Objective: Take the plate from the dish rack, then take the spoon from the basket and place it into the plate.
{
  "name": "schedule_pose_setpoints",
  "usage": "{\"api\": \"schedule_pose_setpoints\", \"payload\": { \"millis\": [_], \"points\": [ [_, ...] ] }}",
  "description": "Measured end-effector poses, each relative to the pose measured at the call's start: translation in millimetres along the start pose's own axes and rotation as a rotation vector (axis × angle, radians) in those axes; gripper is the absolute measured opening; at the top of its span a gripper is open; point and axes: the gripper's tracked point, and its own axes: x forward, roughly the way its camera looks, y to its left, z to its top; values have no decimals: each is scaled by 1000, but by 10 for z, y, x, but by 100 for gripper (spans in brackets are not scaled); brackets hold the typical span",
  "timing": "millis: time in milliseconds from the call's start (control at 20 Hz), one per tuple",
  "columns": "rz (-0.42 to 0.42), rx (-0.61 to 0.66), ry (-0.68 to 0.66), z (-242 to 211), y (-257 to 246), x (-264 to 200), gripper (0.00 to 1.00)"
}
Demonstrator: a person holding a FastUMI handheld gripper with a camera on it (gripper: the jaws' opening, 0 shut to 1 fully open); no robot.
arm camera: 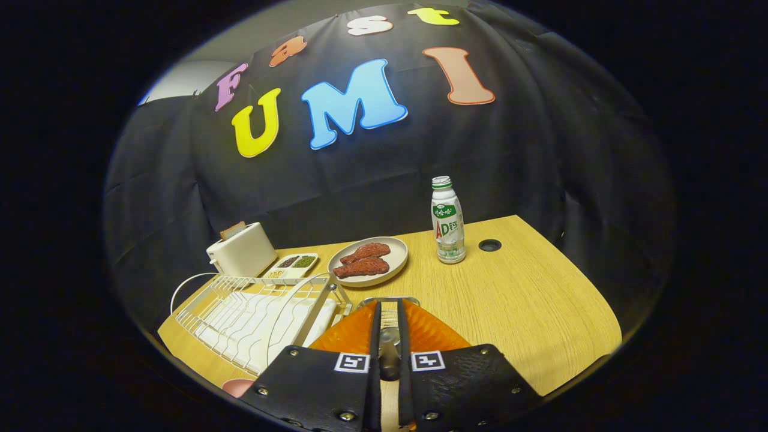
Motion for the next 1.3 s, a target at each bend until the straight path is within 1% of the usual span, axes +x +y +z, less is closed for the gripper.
{"api": "schedule_pose_setpoints", "payload": {
  "millis": [150,300,500,750,850,950,1050,1200,1300],
  "points": [
    [5,-12,-15,198,38,-144,11],
    [23,-43,-46,418,132,-427,11],
    [49,-76,-75,602,267,-772,11],
    [99,-70,-89,739,504,-1154,11],
    [142,-69,-94,772,664,-1329,11],
    [181,-86,-86,745,803,-1486,11],
    [203,-112,-69,685,903,-1605,11],
    [225,-160,-42,477,1070,-1752,11],
    [252,-162,-14,311,1195,-1789,11]
  ]
}}
